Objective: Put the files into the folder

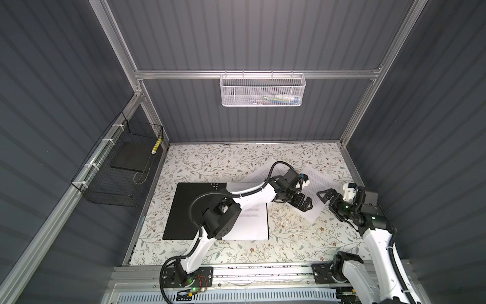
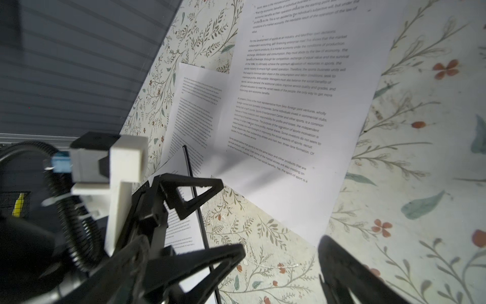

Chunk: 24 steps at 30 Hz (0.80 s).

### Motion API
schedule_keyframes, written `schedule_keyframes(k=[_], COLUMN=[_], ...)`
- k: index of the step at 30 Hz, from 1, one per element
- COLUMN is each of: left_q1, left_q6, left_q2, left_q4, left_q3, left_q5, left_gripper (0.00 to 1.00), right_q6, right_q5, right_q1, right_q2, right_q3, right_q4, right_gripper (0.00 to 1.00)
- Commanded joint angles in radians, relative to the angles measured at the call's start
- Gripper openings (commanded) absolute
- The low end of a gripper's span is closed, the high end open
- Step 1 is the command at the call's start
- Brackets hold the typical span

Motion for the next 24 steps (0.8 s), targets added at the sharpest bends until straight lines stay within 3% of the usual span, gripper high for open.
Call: schedule_keyframes(k=[1,8,17,24], left_q1=[0.005,0.004,0.005,0.004], left_q6=[0.005,0.009,0.001,-0.050], left_q2=[0.043,0.083,0.089,-0.034], left_q4=[-0.011,-0.012,-0.005,0.031], left_q3=[0.057,0.035,-0.092,-0.297], left_q5=[0.032,0.017,-0.041,-0.084], left_gripper=[1.00,1.00,1.00,1.00], right_q6=[-0.028,-0.012,0.032,0.057], right_q5=[0.005,0.068,0.095,0.236], right_q1=[-0.008,-0.016,-0.015,-0.017], right_q2=[-0.024,0.043,0.383,0.561], right_q3=[0.003,-0.003,0.096,0.194], right_q4=[-0.031,0.029,0.164,0.220], right_gripper=[0.99,0.99,0.99,0.99])
